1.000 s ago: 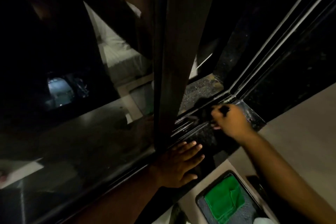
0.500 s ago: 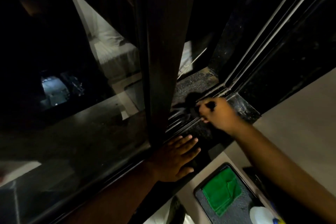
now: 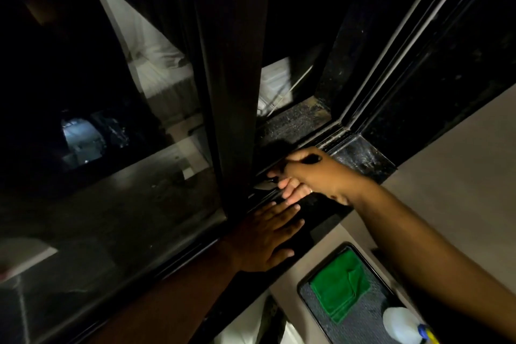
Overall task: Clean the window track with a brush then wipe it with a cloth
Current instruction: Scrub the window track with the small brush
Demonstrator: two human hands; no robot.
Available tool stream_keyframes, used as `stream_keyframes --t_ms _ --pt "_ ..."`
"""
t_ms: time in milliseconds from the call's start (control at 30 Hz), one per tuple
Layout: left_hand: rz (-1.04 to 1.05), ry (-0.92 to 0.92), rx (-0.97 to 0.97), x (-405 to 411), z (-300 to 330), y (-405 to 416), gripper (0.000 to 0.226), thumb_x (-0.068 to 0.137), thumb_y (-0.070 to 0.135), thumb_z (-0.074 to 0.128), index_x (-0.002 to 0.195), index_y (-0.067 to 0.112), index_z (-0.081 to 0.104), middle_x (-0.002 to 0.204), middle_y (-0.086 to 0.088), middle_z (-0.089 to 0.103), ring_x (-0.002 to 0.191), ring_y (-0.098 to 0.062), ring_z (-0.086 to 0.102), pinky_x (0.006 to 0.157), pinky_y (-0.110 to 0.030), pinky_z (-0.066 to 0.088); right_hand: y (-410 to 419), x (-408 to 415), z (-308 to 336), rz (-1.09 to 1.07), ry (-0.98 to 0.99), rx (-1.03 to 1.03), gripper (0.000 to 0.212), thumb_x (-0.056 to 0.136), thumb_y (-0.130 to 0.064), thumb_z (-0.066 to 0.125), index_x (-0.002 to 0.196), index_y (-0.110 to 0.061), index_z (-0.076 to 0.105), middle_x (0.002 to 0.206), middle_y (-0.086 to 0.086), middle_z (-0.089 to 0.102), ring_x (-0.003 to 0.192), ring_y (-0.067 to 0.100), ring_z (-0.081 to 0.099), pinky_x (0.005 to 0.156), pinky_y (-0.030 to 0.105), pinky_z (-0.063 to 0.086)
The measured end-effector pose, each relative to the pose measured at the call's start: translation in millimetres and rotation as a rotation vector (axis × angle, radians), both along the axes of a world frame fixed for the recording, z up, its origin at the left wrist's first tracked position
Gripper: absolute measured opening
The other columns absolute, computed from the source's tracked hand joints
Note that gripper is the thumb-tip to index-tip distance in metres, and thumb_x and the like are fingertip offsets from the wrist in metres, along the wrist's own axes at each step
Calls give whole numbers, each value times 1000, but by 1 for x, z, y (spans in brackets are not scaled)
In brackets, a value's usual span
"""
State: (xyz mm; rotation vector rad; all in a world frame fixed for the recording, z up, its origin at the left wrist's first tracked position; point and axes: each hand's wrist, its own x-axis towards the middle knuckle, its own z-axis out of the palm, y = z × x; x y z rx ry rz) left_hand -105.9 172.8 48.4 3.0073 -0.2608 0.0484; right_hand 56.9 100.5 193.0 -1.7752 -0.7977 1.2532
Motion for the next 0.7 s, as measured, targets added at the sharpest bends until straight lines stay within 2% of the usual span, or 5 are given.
stream_keyframes --t_ms 133,300,467,600,700 --pt "1 38 23 1 1 -1 64 99 53 31 153 21 22 163 -8 14 151 -27 7 122 -48 10 -2 13 -1 -34 112 34 18 79 -22 68 88 -9 76 75 16 69 62 21 68 66 38 61" --pt "7 0 12 0 5 -1 62 98 52 32 151 19 30 161 -9 22 149 -29 17 119 -49 15 9 -12 -7 -111 -148 124 19 87 -14 59 77 -6 72 64 11 71 55 27 70 53 33 59" --pt "6 21 9 0 4 -1 63 98 51 34 152 18 28 161 -10 20 150 -29 12 119 -49 20 16 -10 -24 -188 -257 141 28 91 -17 58 65 -10 63 51 5 65 39 15 62 38 24 50" --pt "16 22 17 -1 3 -1 63 97 52 35 151 20 30 161 -9 22 149 -28 17 118 -48 25 12 -3 -37 -148 -615 288 33 90 -22 62 61 -5 61 48 5 58 39 13 55 41 27 44" --pt "14 26 25 0 1 -1 64 97 53 33 152 21 25 162 -8 18 150 -26 12 121 -46 18 10 31 -37 -359 -879 133 38 91 -31 58 57 -14 49 51 4 49 46 20 48 48 31 36"
